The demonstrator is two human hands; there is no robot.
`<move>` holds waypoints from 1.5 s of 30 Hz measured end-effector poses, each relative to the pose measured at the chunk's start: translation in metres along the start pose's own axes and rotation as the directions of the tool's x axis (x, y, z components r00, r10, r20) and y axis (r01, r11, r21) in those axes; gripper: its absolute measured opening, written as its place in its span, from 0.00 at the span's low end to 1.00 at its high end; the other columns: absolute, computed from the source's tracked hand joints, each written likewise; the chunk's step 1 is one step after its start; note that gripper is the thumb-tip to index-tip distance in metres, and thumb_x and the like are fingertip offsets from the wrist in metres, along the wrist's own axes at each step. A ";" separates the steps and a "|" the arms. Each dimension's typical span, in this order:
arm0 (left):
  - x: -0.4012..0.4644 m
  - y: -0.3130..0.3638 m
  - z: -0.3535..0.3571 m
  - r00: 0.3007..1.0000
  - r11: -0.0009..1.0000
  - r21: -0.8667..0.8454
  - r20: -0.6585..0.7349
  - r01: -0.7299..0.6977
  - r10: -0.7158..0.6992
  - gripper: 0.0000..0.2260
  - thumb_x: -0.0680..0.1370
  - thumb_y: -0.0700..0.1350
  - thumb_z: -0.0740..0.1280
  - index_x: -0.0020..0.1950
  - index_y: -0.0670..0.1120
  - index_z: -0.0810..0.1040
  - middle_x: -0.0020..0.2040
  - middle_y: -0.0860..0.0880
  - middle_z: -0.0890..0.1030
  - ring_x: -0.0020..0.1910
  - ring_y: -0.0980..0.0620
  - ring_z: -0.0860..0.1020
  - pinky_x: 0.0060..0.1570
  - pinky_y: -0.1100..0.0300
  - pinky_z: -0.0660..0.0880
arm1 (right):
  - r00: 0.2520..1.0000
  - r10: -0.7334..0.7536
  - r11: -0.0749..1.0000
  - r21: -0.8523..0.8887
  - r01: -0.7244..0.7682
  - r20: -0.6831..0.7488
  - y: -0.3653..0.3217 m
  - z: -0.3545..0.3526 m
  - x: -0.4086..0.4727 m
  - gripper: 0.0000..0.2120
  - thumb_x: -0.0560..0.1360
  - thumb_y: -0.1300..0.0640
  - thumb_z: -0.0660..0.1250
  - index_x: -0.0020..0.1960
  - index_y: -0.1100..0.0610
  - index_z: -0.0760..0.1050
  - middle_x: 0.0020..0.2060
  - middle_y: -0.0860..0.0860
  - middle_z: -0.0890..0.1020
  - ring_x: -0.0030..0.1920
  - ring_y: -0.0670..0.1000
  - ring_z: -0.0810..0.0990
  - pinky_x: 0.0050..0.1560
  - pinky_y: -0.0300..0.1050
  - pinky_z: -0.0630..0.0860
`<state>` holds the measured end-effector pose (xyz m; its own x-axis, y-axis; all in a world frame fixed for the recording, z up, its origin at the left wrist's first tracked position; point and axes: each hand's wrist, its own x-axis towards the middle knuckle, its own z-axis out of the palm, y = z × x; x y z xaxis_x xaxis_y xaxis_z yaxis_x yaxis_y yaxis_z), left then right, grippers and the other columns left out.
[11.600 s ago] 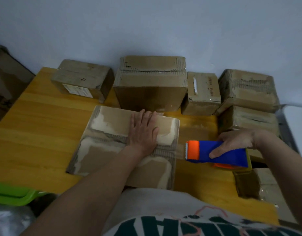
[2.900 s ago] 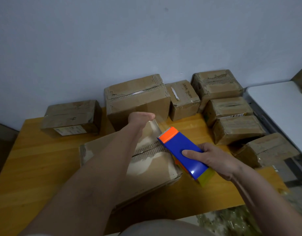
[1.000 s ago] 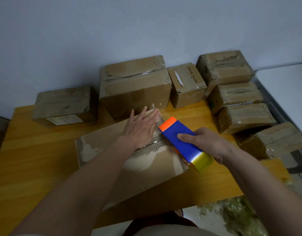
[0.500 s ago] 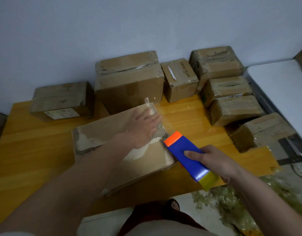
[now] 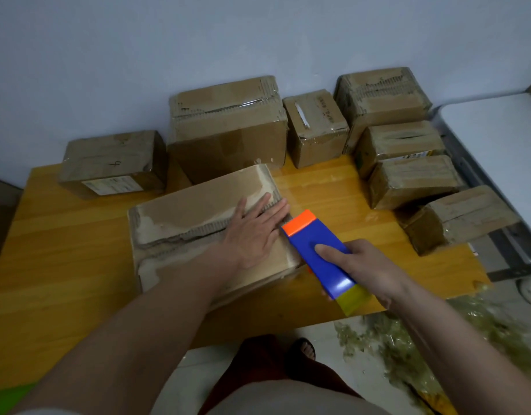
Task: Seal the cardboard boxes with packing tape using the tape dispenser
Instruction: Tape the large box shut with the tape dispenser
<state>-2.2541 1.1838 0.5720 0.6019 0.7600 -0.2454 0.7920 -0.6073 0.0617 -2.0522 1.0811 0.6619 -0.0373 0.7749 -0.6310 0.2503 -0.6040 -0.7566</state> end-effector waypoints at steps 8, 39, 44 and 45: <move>0.002 0.001 0.000 1.000 1.000 0.009 0.012 -0.001 0.001 0.24 0.83 0.52 0.42 0.78 0.54 0.37 0.78 0.57 0.38 0.76 0.51 0.34 0.74 0.40 0.39 | 0.997 0.083 0.996 0.011 -0.083 0.010 0.048 0.000 -0.037 0.21 0.75 0.48 0.67 0.46 0.68 0.78 0.39 0.65 0.83 0.36 0.58 0.81 0.44 0.51 0.75; -0.012 0.052 0.018 0.986 0.971 -0.214 -0.097 0.110 -0.133 0.35 0.72 0.73 0.46 0.76 0.57 0.55 0.80 0.52 0.44 0.77 0.53 0.39 0.74 0.44 0.38 | 0.967 0.250 0.968 -0.021 -0.249 0.040 0.084 0.003 -0.040 0.24 0.74 0.46 0.67 0.59 0.65 0.75 0.53 0.65 0.80 0.53 0.63 0.79 0.63 0.61 0.72; -0.007 0.061 0.028 0.969 0.974 -0.076 -0.105 0.216 -0.223 0.40 0.75 0.71 0.45 0.78 0.51 0.37 0.79 0.51 0.37 0.77 0.52 0.35 0.74 0.44 0.38 | 0.959 0.284 0.953 -0.112 -0.282 0.001 0.075 0.009 -0.018 0.27 0.76 0.46 0.66 0.57 0.71 0.73 0.53 0.71 0.77 0.47 0.66 0.80 0.61 0.63 0.73; -0.006 0.062 0.028 0.969 0.973 -0.068 -0.101 0.219 -0.226 0.40 0.75 0.71 0.44 0.78 0.50 0.36 0.79 0.51 0.36 0.76 0.52 0.35 0.74 0.44 0.38 | 0.957 0.289 0.949 -0.128 -0.288 -0.014 0.073 0.010 -0.012 0.26 0.76 0.45 0.65 0.57 0.69 0.74 0.52 0.69 0.79 0.50 0.66 0.80 0.60 0.62 0.74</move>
<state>-2.2120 1.1352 0.5502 0.4148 0.8967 -0.1543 0.9099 -0.4084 0.0724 -2.0427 1.0257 0.6125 0.0502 0.5700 -0.8201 0.3720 -0.7727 -0.5143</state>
